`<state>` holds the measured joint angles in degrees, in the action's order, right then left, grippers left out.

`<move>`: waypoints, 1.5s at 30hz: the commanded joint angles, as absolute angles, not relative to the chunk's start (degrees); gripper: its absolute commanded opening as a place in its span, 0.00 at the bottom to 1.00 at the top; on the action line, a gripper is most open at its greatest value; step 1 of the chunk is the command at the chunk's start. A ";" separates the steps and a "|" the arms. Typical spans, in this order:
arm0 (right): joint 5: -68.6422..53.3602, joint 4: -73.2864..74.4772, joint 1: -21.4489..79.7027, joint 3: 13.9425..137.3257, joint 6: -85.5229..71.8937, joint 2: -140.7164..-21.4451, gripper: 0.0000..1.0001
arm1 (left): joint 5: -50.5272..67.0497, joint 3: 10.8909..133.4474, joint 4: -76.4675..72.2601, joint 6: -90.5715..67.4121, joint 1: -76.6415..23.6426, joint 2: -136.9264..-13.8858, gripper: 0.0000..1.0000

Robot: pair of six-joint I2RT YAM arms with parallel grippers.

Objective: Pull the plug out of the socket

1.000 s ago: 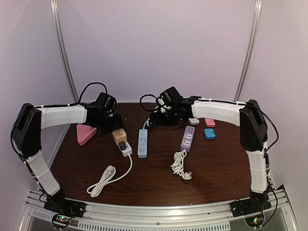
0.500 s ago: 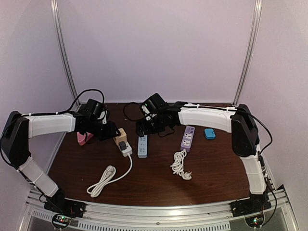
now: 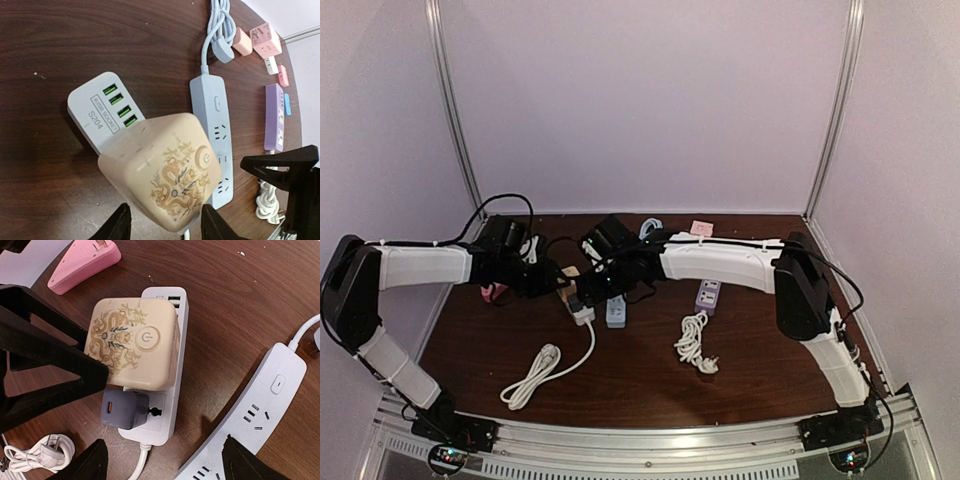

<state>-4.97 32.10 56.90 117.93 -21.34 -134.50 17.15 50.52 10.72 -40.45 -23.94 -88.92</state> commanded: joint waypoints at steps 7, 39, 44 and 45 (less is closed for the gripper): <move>-2.89 32.80 57.54 121.64 -21.71 -136.71 0.78 | 22.82 46.93 3.19 -42.42 -19.25 -87.60 0.47; 5.37 32.30 61.59 130.12 -20.93 -144.76 0.41 | 16.72 47.45 15.61 -38.19 -19.25 -91.33 0.39; 5.77 32.36 61.61 131.33 -20.70 -144.73 0.21 | 15.46 46.79 16.01 -38.10 -19.25 -91.92 0.39; 5.84 32.35 61.62 131.39 -20.58 -144.49 0.18 | 15.01 46.62 16.11 -38.14 -19.25 -92.03 0.39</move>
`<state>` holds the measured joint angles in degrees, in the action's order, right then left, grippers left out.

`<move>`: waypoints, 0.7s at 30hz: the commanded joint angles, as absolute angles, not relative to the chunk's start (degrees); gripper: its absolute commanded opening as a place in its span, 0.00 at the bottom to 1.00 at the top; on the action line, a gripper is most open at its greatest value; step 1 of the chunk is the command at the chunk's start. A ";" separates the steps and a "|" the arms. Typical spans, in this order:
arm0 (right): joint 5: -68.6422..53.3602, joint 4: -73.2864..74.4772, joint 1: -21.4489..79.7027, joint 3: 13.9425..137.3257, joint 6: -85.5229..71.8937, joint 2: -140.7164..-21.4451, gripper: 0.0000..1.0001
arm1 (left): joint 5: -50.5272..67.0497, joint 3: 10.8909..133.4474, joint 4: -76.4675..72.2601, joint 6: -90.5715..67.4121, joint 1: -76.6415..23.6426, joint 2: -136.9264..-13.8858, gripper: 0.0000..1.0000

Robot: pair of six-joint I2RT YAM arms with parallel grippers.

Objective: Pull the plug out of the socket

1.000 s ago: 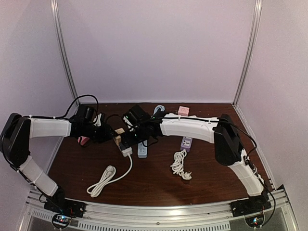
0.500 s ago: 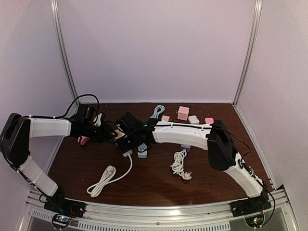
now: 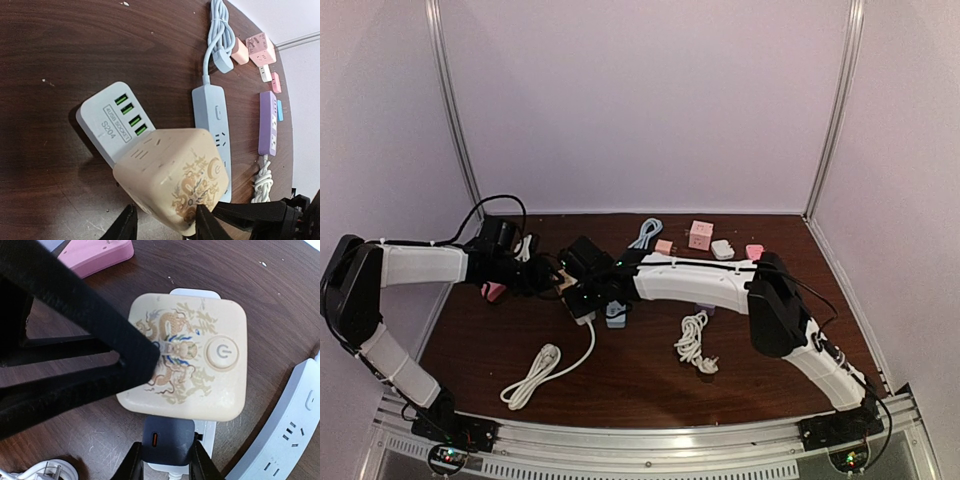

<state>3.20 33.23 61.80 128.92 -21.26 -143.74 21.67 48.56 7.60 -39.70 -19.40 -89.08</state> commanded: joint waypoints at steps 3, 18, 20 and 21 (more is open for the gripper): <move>6.34 32.26 61.64 131.40 -20.22 -143.65 0.12 | 13.02 46.05 16.39 -38.02 -19.25 -92.34 0.39; 11.25 31.69 62.80 131.07 -15.57 -141.84 0.04 | 7.79 45.39 17.42 -37.87 -21.25 -95.33 0.39; 12.02 31.61 62.84 130.80 -15.00 -141.38 0.04 | 7.61 45.43 17.46 -37.94 -21.55 -95.66 0.39; 12.42 31.58 62.84 130.74 -14.76 -141.17 0.04 | 7.49 45.33 17.47 -38.00 -21.66 -95.71 0.39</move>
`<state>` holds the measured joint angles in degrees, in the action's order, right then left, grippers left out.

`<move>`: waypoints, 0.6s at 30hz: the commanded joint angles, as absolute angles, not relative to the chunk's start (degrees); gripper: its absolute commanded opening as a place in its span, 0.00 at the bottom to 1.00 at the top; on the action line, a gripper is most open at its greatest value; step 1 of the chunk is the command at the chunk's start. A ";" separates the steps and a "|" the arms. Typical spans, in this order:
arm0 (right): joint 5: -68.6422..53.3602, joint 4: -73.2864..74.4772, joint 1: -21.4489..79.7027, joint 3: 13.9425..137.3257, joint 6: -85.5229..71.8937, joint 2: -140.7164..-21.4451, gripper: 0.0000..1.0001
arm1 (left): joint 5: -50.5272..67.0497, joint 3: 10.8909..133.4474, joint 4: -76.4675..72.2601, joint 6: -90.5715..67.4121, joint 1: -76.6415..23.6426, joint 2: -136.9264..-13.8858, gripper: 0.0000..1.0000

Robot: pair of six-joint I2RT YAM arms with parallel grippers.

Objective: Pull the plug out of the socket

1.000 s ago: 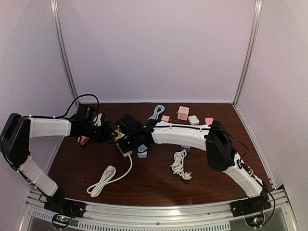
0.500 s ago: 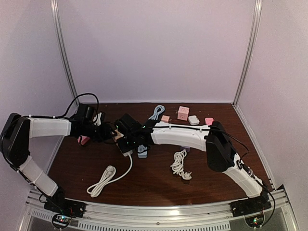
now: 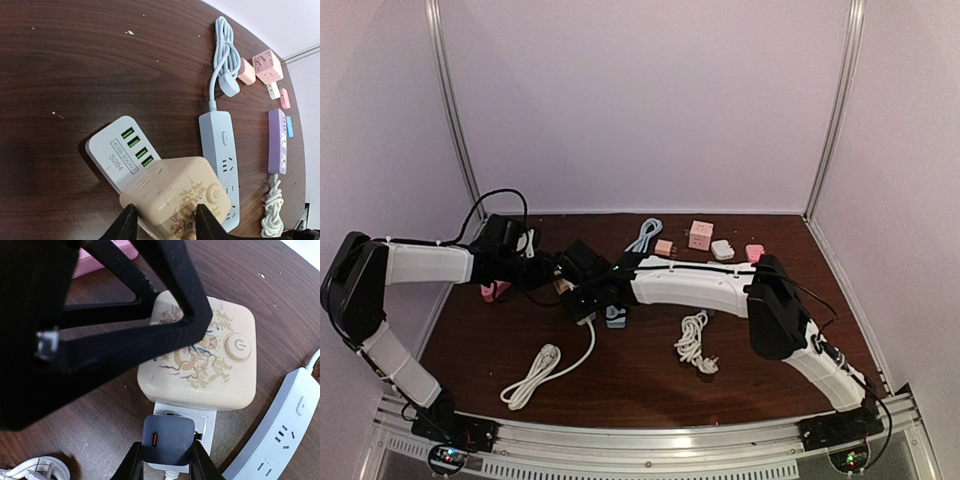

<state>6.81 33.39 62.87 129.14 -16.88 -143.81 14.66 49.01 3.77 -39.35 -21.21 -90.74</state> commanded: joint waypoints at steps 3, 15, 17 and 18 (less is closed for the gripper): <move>12.62 31.54 62.71 130.61 -14.33 -140.38 0.04 | 7.34 45.02 17.59 -38.07 -21.84 -95.59 0.39; 9.55 30.32 61.46 123.38 -15.73 -133.71 0.01 | 7.07 44.44 18.49 -37.95 -21.97 -94.47 0.39; 9.16 28.81 61.13 119.62 -15.94 -131.37 0.01 | 7.19 44.89 18.56 -37.88 -21.97 -94.18 0.39; 8.45 28.07 60.64 117.58 -16.18 -130.17 0.01 | 7.18 45.25 18.65 -37.82 -21.97 -94.02 0.39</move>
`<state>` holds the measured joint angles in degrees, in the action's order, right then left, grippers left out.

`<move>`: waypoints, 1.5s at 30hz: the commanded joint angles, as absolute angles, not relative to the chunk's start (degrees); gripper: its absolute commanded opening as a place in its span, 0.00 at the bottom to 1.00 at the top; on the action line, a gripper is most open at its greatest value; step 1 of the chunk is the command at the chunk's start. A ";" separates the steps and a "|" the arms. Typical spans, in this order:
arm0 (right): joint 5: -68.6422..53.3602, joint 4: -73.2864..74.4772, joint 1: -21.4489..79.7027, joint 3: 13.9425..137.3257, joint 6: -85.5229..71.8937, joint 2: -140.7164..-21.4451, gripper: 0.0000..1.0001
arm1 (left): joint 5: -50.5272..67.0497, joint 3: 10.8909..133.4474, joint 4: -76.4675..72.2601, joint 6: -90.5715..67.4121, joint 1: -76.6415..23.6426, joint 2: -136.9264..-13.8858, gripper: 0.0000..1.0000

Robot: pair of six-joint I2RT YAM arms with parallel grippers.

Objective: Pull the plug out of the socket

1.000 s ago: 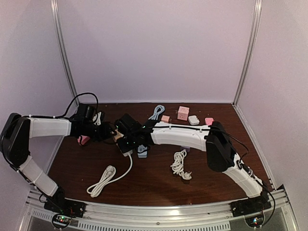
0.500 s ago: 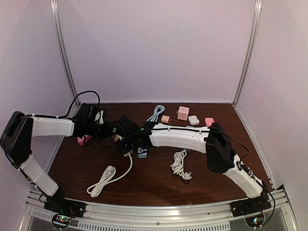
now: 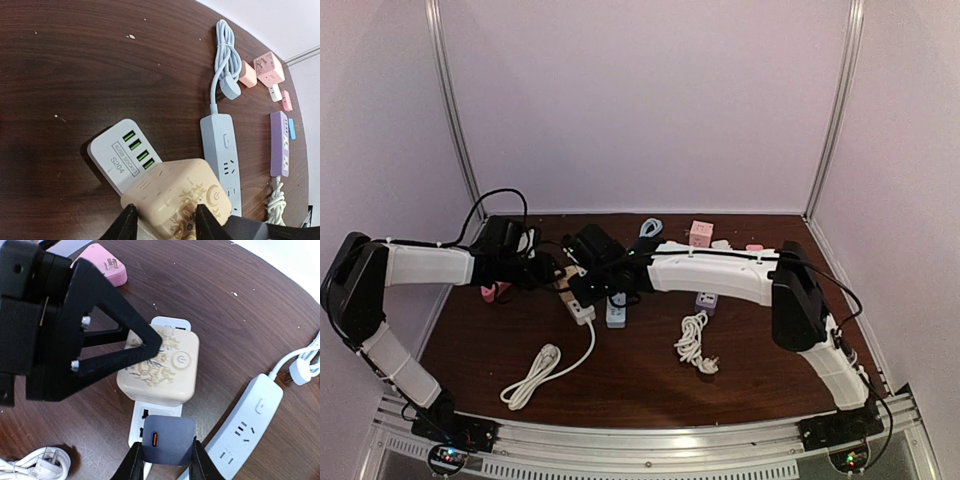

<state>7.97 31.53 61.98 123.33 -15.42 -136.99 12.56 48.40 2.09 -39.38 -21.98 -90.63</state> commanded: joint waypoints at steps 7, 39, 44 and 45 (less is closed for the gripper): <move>3.44 25.49 55.87 107.53 -18.32 -124.22 0.01 | 8.01 48.43 19.11 -36.44 -22.06 -93.95 0.39; -27.74 4.57 35.03 82.35 -34.66 -121.43 0.10 | 7.74 54.10 22.34 -34.19 -22.04 -95.02 0.39; -26.20 5.32 34.54 81.10 -34.34 -120.34 0.21 | 7.78 54.14 22.51 -34.19 -22.06 -94.77 0.39; -25.20 5.93 34.53 81.07 -34.02 -120.06 0.23 | 7.80 54.14 22.46 -34.19 -22.06 -94.72 0.39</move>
